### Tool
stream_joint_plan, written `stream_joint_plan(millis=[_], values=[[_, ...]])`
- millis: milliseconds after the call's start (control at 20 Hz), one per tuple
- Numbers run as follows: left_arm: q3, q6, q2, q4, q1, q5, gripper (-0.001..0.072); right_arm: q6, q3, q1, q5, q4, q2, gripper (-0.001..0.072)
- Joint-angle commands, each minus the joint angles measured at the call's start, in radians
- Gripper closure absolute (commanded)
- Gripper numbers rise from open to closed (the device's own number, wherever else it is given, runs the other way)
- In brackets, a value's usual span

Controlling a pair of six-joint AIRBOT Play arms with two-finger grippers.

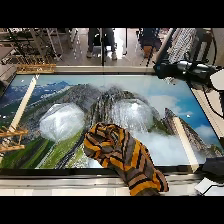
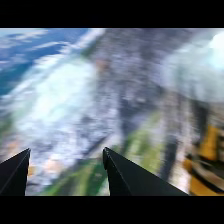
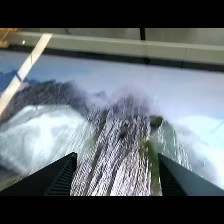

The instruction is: Fold the clothes and pants, and hang the long-sleeved shirts on hangers.

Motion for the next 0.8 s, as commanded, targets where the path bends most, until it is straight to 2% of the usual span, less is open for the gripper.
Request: stream_joint_plan(millis=[0,100,200,300,450,600,750], values=[[-0.04,0.059,-0.058,-0.384,0.0,-0.051,0.0107,0.037,0.011,-0.022,0.197,-0.055,0.016,0.014],[-0.128,0.072,-0.1,-0.473,0.0,-0.073,0.0095,-0.016,0.019,-0.084,0.399,-0.06,0.034,0.0139],[-0.251,0.09,-0.147,-0.483,-0.011,-0.069,0.0095,-0.041,0.008,-0.157,0.603,-0.044,0.055,0.014],[-0.385,0.151,-0.208,-0.5,-0.063,-0.027,0.0097,-0.041,-0.095,-0.187,0.706,0.034,0.099,0.0142],[-0.522,0.179,-0.326,-0.484,-0.207,0.132,0.01,-0.023,-0.447,-0.122,0.57,0.188,0.225,0.0143],[-0.525,0.179,-0.476,-0.459,-0.341,0.218,0.0096,0.003,-0.748,0.031,0.435,0.164,0.272,0.0142],[-0.525,0.163,-0.529,-0.357,-0.401,0.27,0.01,0.045,-0.817,0.116,0.287,0.112,0.268,0.014]])
